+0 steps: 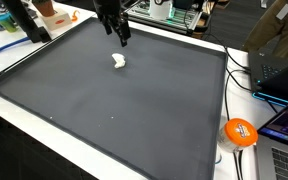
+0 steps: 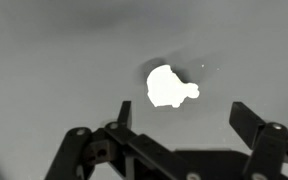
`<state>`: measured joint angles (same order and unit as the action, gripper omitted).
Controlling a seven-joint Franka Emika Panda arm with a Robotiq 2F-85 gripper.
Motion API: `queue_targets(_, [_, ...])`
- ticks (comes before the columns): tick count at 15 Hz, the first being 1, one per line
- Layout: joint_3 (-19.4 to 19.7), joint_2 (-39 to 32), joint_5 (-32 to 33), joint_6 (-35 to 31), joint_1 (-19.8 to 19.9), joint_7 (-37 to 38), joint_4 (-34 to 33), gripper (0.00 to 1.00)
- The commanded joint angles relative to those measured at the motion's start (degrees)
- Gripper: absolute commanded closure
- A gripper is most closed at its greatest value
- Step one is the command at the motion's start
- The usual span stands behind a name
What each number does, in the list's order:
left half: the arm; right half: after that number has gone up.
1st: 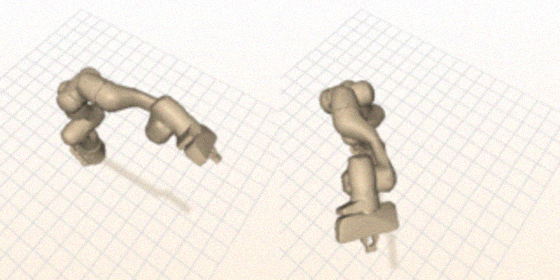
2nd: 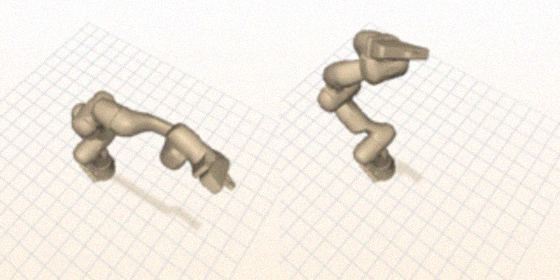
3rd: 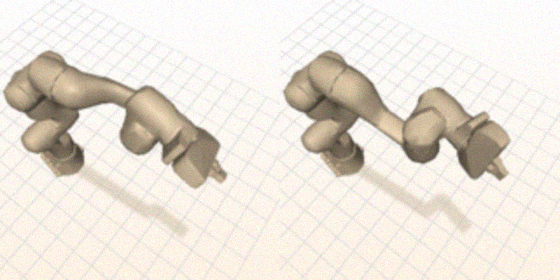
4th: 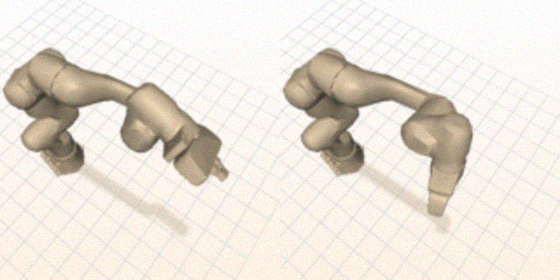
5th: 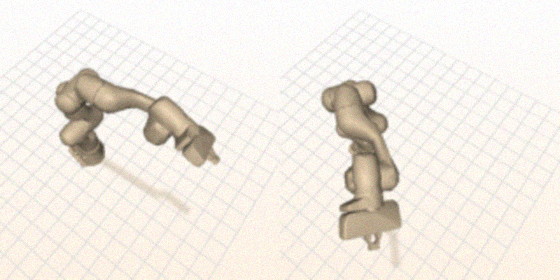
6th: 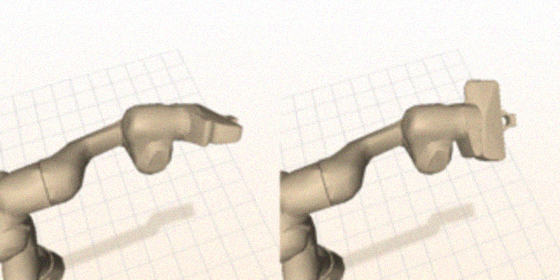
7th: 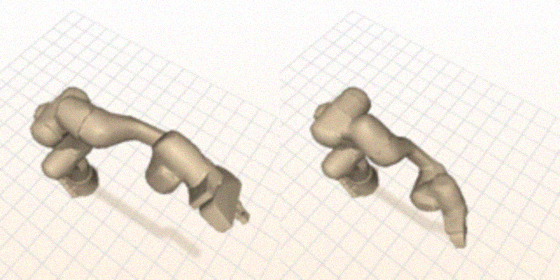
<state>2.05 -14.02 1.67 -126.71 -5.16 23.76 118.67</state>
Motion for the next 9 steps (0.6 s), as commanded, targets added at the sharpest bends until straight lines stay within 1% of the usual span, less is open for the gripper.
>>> queue_targets(1, [-0.1,1.0,1.2,-4.3,0.2,0.5,2.8,0.00])
queue_targets(3, [-0.3,1.7,0.3,-6.5,0.6,-1.0,4.4,0.00])
queue_targets(6, [-0.3,3.6,-0.3,-11.1,1.1,-2.3,8.6,0.00])
queue_targets(9, [0.3,5.6,1.1,-16.4,1.0,-1.2,13.2,0.00])
